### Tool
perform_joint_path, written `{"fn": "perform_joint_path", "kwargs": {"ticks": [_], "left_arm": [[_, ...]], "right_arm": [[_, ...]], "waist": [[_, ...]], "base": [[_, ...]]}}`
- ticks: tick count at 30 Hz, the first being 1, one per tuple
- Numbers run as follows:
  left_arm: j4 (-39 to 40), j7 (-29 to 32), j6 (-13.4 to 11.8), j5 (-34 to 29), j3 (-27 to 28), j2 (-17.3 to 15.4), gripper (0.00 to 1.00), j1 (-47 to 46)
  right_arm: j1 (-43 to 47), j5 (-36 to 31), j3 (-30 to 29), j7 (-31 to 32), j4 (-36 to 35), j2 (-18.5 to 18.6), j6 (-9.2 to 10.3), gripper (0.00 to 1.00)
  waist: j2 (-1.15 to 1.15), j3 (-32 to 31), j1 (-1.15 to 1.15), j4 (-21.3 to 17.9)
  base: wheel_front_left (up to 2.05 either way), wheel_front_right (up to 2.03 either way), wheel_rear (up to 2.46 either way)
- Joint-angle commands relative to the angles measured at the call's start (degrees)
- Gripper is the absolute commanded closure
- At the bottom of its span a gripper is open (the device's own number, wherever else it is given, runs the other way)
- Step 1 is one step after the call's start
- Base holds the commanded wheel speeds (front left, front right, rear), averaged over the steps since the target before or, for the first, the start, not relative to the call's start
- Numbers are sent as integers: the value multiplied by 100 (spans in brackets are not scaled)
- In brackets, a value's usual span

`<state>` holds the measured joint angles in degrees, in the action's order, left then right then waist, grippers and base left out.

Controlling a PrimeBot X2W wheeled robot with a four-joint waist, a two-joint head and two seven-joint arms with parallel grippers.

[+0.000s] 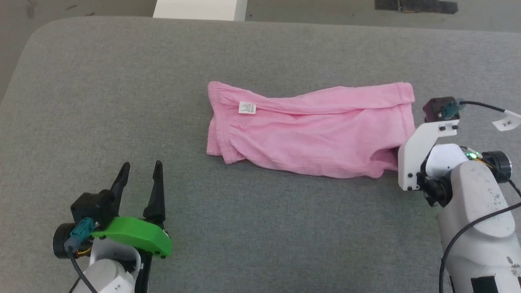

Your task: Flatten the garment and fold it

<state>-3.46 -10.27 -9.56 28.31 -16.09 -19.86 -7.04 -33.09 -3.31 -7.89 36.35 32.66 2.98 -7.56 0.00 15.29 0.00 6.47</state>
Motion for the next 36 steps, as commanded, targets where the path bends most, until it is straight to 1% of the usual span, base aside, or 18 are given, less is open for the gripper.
{"fn": "perform_joint_path", "kwargs": {"ticks": [1, 2, 3, 4, 7, 10, 12, 13, 15, 17, 19, 21, 24, 29, 30, 31, 33, 36], "left_arm": [[-22, -36, 47, 62, -19, 18, 0, -95], [-20, -21, 63, 78, -34, 26, 0, -111], [-9, -8, 84, 90, -49, 30, 0, -134], [15, 14, 112, 122, -63, 47, 0, -175], [107, 181, 210, 195, -164, 104, 0, -380], [131, 571, 282, 281, -321, 175, 0, -663], [45, 967, 275, 366, -433, 248, 0, -883], [-60, 1286, 268, 421, -526, 279, 0, -995], [-235, 1726, 242, 456, -657, 309, 0, -1191], [-506, 2294, 201, 451, -828, 291, 0, -1398], [-694, 2602, 188, 463, -899, 295, 0, -1592], [-930, 2837, 179, 396, -974, 234, 0, -1774], [-1248, 3036, 164, 353, -1013, 185, 0, -1976], [-1761, 3249, 285, 415, -1064, 133, 0, -2138], [-1834, 3270, 309, 440, -1068, 135, 23, -2141], [-1892, 3258, 355, 477, -1066, 144, 100, -2144], [-1966, 3292, 465, 593, -1068, 173, 100, -2105], [-1891, 3125, 592, 789, -951, 208, 100, -2020]], "right_arm": [[35, 16, -3, 62, 144, -10, 8, 3], [20, 67, -9, 66, 183, -10, 8, 73], [7, 100, 2, 58, 204, -10, 8, 91], [-12, 139, 22, 36, 218, -10, 8, 100], [-46, 232, 16, -12, 227, -10, 8, 100], [-51, 309, 41, -60, 205, -10, 8, 100], [-40, 371, 90, -95, 180, -10, 8, 100], [-29, 411, 121, -112, 164, -10, 8, 100], [-14, 495, 188, -159, 123, -10, 8, 100], [-2, 592, 310, -196, 71, -10, 8, 100], [5, 685, 414, -227, 12, -10, 8, 100], [6, 765, 526, -233, -60, -10, 8, 100], [4, 874, 672, -231, -172, -10, 8, 100], [19, 978, 812, -217, -368, -10, 8, 100], [27, 991, 827, -214, -395, -10, 8, 100], [40, 1001, 842, -211, -426, -10, 8, 100], [73, 1010, 858, -202, -469, -10, 8, 100], [168, 1028, 858, -182, -522, -10, 8, 100]], "waist": [[0, 54, 0, 40], [0, 59, 0, 36], [0, 61, 0, 30], [0, 62, 0, 22], [0, 40, 0, -1], [0, 1, 0, -40], [0, -24, 0, -91], [0, -35, 0, -127], [0, -42, 0, -191], [0, -36, 0, -293], [0, -22, 0, -372], [0, 16, 0, -447], [0, 68, 0, -547], [0, 145, 0, -642], [0, 147, 0, -652], [0, 149, 0, -658], [0, 136, 0, -657], [0, 73, 0, -632]], "base": [[0, 0, 0], [0, 0, 0], [0, 0, 0], [0, 0, 0], [0, 0, 0], [0, 0, 0], [0, 0, 0], [0, 0, 0], [0, 0, 0], [0, 0, 0], [0, 0, 0], [0, 0, 0], [0, 0, 0], [0, 0, 0], [0, 0, 0], [0, 0, 0], [0, 0, 0], [0, 0, 0]]}}
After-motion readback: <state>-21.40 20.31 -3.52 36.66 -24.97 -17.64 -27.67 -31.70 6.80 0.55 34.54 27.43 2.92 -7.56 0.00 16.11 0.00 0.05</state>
